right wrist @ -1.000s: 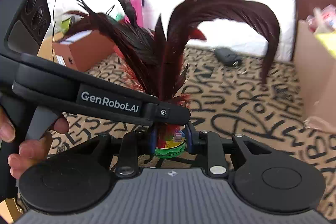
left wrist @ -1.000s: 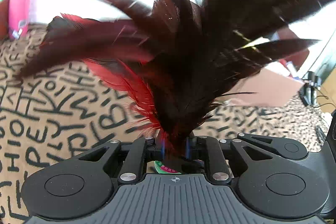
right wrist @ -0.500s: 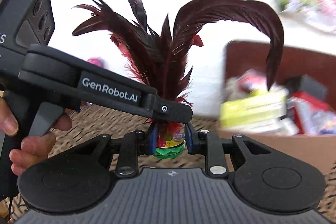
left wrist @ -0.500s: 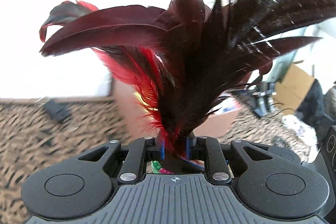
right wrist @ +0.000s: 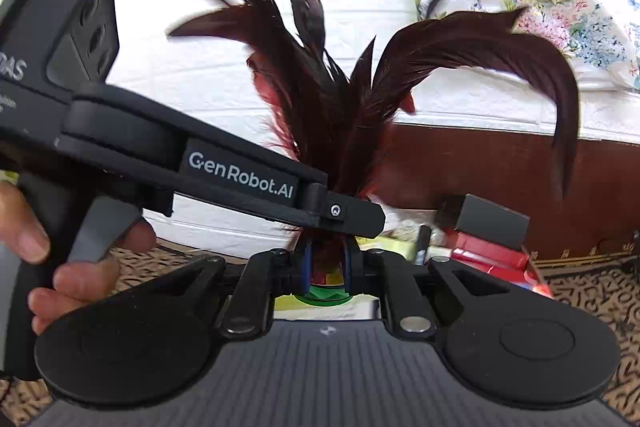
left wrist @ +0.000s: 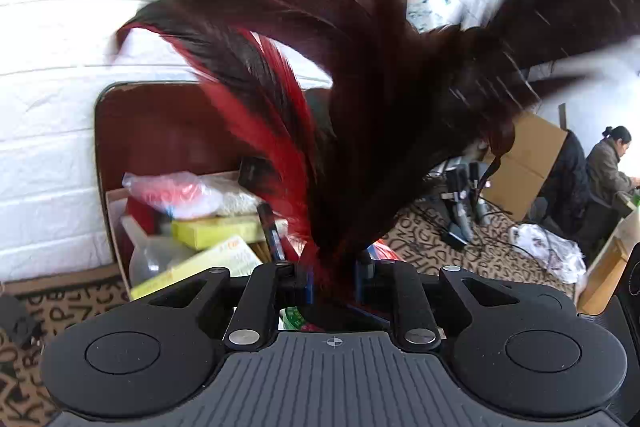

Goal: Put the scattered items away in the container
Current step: 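Carry the shuttlecock over the cardboard box and open the left tool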

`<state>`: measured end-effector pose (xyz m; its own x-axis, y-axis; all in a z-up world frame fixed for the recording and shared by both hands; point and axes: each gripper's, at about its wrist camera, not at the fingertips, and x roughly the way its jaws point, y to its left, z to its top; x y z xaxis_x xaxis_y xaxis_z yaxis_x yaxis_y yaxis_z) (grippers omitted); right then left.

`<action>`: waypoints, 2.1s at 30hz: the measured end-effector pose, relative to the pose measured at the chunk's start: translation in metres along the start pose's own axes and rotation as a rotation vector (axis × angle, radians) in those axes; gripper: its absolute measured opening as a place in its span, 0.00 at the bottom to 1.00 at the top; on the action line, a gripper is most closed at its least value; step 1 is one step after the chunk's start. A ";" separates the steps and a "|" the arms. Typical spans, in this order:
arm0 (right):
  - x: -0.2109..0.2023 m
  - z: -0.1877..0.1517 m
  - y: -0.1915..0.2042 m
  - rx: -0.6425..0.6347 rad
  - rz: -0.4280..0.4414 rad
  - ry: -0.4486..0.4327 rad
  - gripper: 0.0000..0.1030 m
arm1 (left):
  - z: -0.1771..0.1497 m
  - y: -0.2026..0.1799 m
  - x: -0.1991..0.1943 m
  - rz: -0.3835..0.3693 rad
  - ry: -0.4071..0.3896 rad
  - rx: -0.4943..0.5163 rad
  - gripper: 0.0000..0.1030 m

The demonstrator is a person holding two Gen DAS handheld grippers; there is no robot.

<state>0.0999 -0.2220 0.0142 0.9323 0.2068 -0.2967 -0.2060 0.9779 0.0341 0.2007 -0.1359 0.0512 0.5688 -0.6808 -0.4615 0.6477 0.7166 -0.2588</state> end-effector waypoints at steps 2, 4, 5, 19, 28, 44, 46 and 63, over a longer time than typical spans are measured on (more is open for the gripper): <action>0.014 0.003 -0.008 0.007 0.004 0.010 0.17 | 0.011 0.004 0.012 0.007 0.009 -0.001 0.14; 0.028 0.005 -0.018 0.040 0.022 0.015 0.17 | 0.020 0.010 0.022 0.017 0.020 0.004 0.15; 0.036 0.007 -0.023 0.067 0.035 0.018 0.17 | 0.024 0.013 0.028 0.026 0.026 0.012 0.16; 0.142 0.000 -0.049 0.376 0.205 0.146 0.29 | 0.036 0.054 0.068 0.284 0.128 0.141 0.68; 0.119 -0.007 -0.048 0.312 0.117 0.129 0.30 | 0.027 0.070 0.048 0.228 0.080 0.077 0.75; 0.149 -0.010 -0.048 0.228 0.008 0.097 0.30 | 0.046 0.084 0.066 0.141 0.057 0.013 0.67; 0.147 -0.014 -0.057 0.241 -0.036 0.092 0.38 | 0.050 0.077 0.079 0.122 0.064 0.020 0.71; 0.113 -0.026 -0.069 0.268 0.035 0.075 0.34 | 0.043 0.054 0.110 0.093 0.139 0.088 0.86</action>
<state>0.2121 -0.2666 -0.0467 0.8994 0.2478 -0.3602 -0.1429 0.9452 0.2935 0.3202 -0.1784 0.0225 0.5566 -0.5808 -0.5940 0.6411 0.7551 -0.1375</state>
